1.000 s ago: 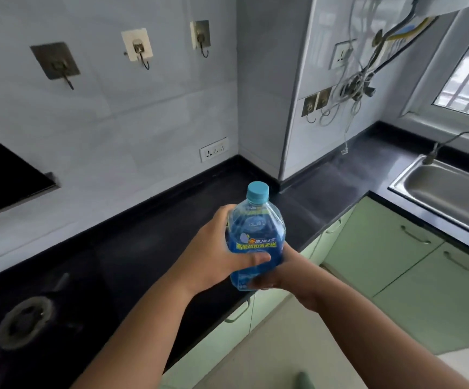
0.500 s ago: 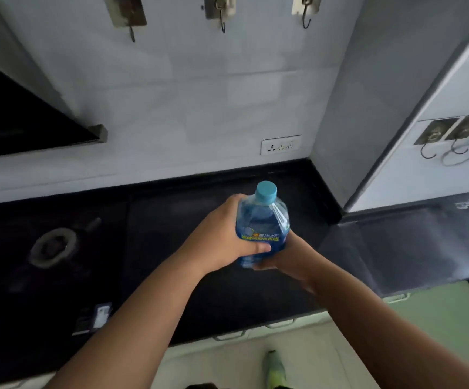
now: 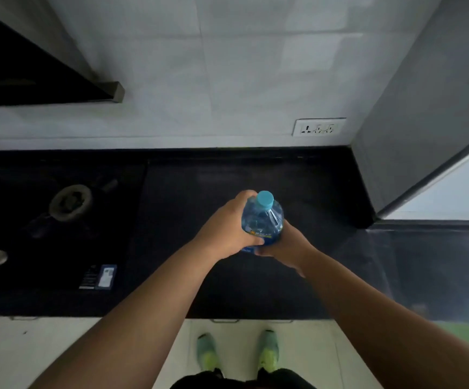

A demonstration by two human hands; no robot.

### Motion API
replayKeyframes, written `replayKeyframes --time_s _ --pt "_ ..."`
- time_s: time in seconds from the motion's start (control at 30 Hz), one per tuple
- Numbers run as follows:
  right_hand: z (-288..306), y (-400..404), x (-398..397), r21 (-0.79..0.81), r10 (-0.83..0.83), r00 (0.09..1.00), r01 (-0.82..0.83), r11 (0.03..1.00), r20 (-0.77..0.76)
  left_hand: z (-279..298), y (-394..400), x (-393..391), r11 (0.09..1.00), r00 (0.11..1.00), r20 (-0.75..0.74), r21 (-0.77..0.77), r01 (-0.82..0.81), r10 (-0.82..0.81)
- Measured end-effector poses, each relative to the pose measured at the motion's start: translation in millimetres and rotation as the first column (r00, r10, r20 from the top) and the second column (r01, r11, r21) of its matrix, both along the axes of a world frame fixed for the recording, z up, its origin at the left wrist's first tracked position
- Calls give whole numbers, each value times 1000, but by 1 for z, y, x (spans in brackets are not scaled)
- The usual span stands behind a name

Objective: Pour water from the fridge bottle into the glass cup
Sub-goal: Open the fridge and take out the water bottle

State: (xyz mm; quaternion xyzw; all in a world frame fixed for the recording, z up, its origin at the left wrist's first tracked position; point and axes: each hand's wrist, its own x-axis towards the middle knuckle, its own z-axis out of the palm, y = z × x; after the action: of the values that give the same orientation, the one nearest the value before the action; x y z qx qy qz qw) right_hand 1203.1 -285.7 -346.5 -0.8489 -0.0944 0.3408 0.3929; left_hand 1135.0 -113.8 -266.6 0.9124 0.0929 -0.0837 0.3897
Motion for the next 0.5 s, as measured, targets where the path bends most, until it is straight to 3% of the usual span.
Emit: replayKeyframes --time_s 0.33,0.5 --pt "-24 -2 4 -15 -41 998 41 999 40 -49 -5 17 995 994 -53 -14 -101 100" --pt "-36 -5 2 -39 -75 995 78 996 64 -59 -12 18 999 994 -109 -25 -23 20"
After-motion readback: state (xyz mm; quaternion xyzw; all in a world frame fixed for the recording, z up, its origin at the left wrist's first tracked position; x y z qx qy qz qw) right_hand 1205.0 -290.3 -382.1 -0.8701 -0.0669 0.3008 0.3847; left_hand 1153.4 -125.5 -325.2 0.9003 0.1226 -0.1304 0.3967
